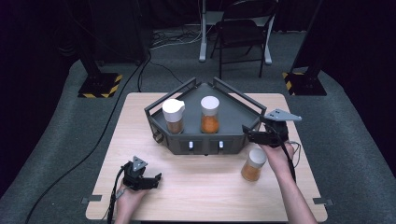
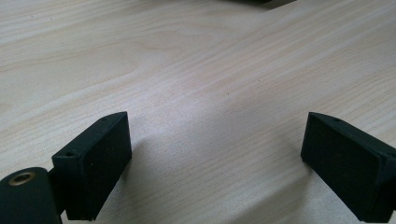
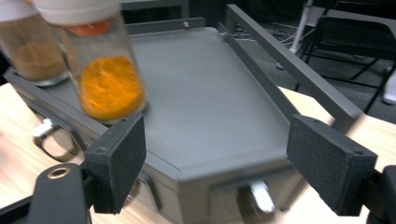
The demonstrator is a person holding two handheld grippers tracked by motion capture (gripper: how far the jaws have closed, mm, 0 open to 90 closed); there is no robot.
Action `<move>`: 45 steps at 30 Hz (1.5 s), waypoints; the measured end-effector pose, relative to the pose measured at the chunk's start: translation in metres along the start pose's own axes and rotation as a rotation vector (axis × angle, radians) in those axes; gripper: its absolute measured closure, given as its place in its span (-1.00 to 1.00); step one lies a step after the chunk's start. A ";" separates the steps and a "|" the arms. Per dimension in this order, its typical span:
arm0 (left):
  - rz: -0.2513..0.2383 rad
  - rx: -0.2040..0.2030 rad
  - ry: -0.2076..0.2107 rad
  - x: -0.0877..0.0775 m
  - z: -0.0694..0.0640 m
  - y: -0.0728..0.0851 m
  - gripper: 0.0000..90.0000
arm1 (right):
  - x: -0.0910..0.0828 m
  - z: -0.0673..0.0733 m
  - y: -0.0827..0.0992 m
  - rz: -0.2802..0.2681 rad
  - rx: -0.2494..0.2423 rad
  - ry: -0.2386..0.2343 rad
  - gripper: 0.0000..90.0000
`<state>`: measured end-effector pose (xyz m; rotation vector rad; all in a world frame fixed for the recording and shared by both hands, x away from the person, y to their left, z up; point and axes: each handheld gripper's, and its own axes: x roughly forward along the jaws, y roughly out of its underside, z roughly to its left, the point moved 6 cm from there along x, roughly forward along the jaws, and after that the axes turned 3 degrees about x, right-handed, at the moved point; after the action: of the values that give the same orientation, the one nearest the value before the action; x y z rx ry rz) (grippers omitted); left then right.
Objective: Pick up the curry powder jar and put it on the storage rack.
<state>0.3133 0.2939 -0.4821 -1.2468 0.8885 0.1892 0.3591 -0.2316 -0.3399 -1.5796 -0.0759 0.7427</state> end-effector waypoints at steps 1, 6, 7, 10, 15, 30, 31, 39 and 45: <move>-0.001 0.000 0.000 0.000 0.000 0.000 -0.81 | -0.002 -0.003 0.003 -0.002 0.006 0.005 -0.58; 0.000 0.000 0.000 0.000 0.000 0.000 -0.81 | -0.012 -0.015 0.019 -0.007 0.028 0.031 -0.58; 0.000 0.000 -0.001 0.000 0.000 0.000 -0.81 | -0.013 -0.017 0.023 -0.007 0.034 0.035 -0.58; 0.000 0.000 0.000 0.000 0.000 0.000 -0.81 | -0.018 -0.024 0.034 -0.007 0.050 0.049 -0.58; 0.000 0.000 0.000 0.000 0.000 0.000 -0.81 | -0.022 -0.034 0.055 0.001 0.090 0.070 -0.58; 0.000 0.001 -0.001 0.000 0.000 0.000 -0.81 | -0.036 -0.050 0.107 0.016 0.133 0.159 -0.58; 0.000 0.000 -0.001 0.000 0.000 0.000 -0.81 | -0.036 -0.051 0.110 0.021 0.132 0.164 -0.58; 0.000 -0.002 -0.003 0.000 -0.001 0.000 -0.81 | -0.033 -0.049 0.136 0.066 0.126 0.187 -0.59; 0.000 -0.002 -0.003 0.000 0.000 0.000 -0.81 | -0.030 -0.045 0.152 0.089 0.129 0.190 -0.59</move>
<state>0.3129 0.2935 -0.4821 -1.2479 0.8861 0.1920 0.3009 -0.3105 -0.4681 -1.5303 0.1795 0.6501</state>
